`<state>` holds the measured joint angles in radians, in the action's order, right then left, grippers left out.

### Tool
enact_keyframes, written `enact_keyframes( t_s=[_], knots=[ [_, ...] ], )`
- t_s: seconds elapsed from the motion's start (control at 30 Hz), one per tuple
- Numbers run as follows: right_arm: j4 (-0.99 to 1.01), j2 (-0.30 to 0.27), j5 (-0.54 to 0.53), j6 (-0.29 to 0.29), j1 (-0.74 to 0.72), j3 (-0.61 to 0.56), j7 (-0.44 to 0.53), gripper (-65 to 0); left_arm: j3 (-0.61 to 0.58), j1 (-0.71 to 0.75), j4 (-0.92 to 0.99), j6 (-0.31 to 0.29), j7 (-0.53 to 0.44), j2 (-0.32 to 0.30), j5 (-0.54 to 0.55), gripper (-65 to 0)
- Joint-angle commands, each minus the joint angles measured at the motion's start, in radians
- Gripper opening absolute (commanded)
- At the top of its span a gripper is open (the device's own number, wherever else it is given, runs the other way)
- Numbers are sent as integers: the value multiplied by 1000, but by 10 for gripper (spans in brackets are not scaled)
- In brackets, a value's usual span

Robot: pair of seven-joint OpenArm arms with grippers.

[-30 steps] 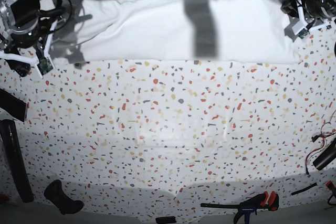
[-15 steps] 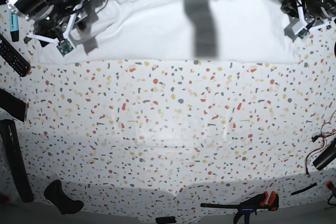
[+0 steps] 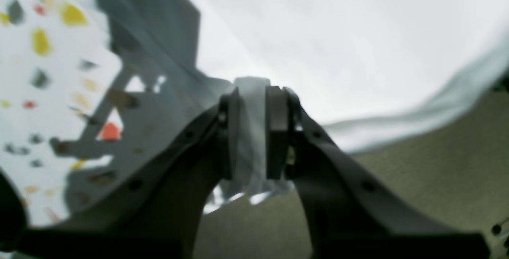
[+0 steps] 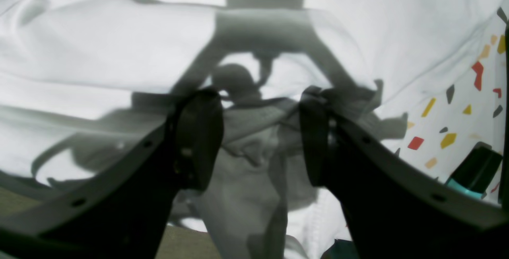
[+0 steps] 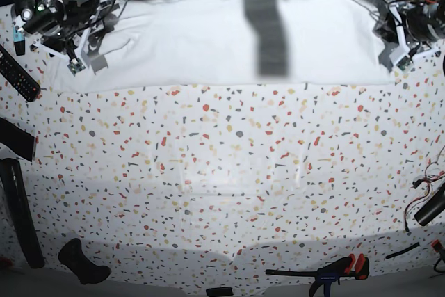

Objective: Fold the T-shirt properly
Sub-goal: 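Open both grippers and release the folded shirt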

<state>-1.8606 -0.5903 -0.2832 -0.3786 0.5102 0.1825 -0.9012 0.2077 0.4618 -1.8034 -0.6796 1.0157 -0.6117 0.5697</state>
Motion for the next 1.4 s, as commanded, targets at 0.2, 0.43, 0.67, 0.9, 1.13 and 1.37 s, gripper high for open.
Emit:
enact_keyframes(
  t_s=[0.2,0.43,0.67,0.9,1.13,1.37],
  knots=[
    [-9,-13,19,8,0,6,3,-318,8,-123,-15,140,71,-23,-32,-533],
    [-9,-13,17,8,0,6,4,-318,8,-131,-160,172,72,-20,133,-533],
    [-9,-13,16,8,0,6,4,-318,7,-122,-185,126,30,72,172,-533],
    [-9,-10,11,8,-1,6,4,-318,6,-78,-96,126,-13,187,50,-533],
    [-9,35,-61,-1,-18,6,3,-318,6,-85,67,126,-71,215,-20,-533],
    [-6,109,-61,-53,-104,6,-19,-318,6,-161,258,102,-96,215,-20,-533]
  ],
)
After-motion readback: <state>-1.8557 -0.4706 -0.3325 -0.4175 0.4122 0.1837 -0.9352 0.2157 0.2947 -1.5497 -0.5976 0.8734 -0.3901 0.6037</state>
